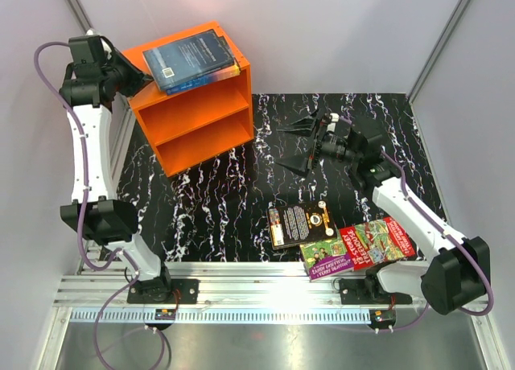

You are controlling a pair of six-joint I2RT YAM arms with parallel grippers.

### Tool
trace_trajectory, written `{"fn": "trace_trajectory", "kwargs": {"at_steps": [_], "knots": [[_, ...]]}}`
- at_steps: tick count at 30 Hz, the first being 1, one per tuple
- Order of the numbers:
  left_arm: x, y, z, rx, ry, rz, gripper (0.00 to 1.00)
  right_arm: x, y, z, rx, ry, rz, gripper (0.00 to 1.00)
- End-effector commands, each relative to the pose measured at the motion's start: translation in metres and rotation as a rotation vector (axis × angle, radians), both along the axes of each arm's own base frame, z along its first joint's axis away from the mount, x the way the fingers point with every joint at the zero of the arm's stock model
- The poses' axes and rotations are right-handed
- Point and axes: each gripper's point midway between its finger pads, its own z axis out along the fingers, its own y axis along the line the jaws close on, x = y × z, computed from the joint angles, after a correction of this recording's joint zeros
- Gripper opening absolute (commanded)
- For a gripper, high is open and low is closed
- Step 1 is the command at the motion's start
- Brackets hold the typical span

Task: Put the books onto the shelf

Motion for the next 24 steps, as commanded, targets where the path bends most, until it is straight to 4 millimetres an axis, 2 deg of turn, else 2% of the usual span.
{"fn": "trace_trajectory", "kwargs": {"at_steps": [1,2,3,6,12,13,15,18,19,20,21,22,23,24], "knots": [[0.008,-0.007,0.037,0.026,-0.124,-0.025,0.00,-0.010,-0.003,0.007,0.006,-0.039,0.027,0.99],[0.013,-0.011,0.028,0.021,-0.100,-0.037,0.00,-0.009,-0.003,0.006,0.006,-0.038,0.029,0.98],[0.013,-0.012,0.032,0.024,-0.108,-0.039,0.00,-0.009,-0.003,0.006,0.006,-0.039,0.029,0.98],[0.020,-0.018,0.025,0.023,-0.090,-0.047,0.00,-0.007,-0.001,0.004,0.006,-0.033,0.035,0.98],[0.026,-0.019,0.023,0.025,-0.089,-0.051,0.00,-0.005,0.000,0.002,0.009,-0.035,0.039,0.98],[0.025,-0.016,0.031,0.035,-0.102,-0.037,0.00,-0.005,0.000,0.000,0.008,-0.032,0.041,0.98],[0.018,-0.012,0.034,0.051,-0.092,-0.018,0.00,-0.006,0.000,0.000,0.009,-0.037,0.047,0.98],[-0.003,0.000,0.053,0.098,-0.124,0.056,0.04,-0.006,0.000,-0.003,-0.011,-0.053,0.051,0.98],[-0.019,0.005,0.070,0.114,-0.165,0.094,0.04,-0.004,-0.001,-0.003,-0.026,-0.068,0.048,0.98],[-0.025,0.008,0.064,0.118,-0.153,0.115,0.04,-0.003,-0.005,-0.016,-0.092,-0.084,0.044,0.98],[-0.033,0.009,0.068,0.112,-0.164,0.132,0.04,0.002,-0.009,-0.011,-0.133,-0.123,0.027,0.98],[-0.040,0.012,0.067,0.119,-0.164,0.157,0.04,-0.001,-0.015,-0.040,-0.242,-0.001,0.030,1.00],[-0.060,0.010,0.082,0.118,-0.204,0.164,0.04,0.002,-0.023,-0.050,-0.315,-0.001,0.014,1.00],[-0.065,0.007,0.068,0.108,-0.168,0.163,0.04,0.011,-0.033,-0.050,-0.429,-0.121,-0.017,1.00]]}}
